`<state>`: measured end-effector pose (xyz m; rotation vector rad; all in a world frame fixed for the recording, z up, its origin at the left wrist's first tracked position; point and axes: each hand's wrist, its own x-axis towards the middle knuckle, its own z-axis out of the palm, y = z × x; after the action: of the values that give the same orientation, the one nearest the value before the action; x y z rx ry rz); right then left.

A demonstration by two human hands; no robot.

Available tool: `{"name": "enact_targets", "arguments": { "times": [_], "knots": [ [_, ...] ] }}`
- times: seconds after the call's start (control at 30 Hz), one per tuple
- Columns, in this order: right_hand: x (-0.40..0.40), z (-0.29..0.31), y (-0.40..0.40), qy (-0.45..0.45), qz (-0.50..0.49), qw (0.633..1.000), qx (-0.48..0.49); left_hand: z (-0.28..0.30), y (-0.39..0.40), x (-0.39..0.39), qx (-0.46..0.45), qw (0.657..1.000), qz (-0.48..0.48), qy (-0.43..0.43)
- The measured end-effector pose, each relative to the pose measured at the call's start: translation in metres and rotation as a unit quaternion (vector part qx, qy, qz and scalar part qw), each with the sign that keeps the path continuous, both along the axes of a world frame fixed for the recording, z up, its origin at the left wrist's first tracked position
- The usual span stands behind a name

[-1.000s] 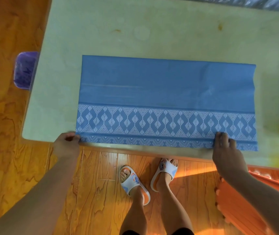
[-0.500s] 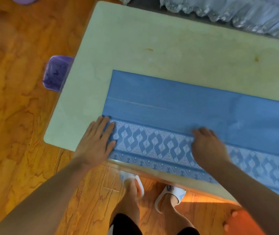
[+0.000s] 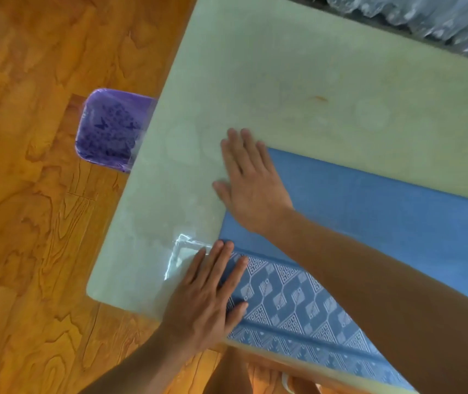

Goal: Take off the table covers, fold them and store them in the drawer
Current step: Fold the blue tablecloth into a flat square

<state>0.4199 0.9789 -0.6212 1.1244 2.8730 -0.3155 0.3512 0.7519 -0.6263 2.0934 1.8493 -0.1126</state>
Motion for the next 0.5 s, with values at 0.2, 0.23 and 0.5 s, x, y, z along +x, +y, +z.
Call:
{"name": "enact_targets", "arguments": {
  "times": [0.2, 0.23, 0.5],
  "knots": [
    [-0.031, -0.02, 0.033, -0.047, -0.028, 0.996, 0.068, -0.004, 0.0, -0.001, 0.02, 1.0, -0.002, -0.003],
    [-0.037, -0.02, 0.052, -0.055, -0.059, 0.995, 0.063, -0.004, 0.0, -0.001, 0.02, 1.0, -0.003, -0.003],
    [-0.045, -0.009, 0.108, -0.019, -0.116, 0.989, 0.086, 0.006, 0.004, 0.0, -0.028, 0.999, -0.014, -0.006]
  ]
}}
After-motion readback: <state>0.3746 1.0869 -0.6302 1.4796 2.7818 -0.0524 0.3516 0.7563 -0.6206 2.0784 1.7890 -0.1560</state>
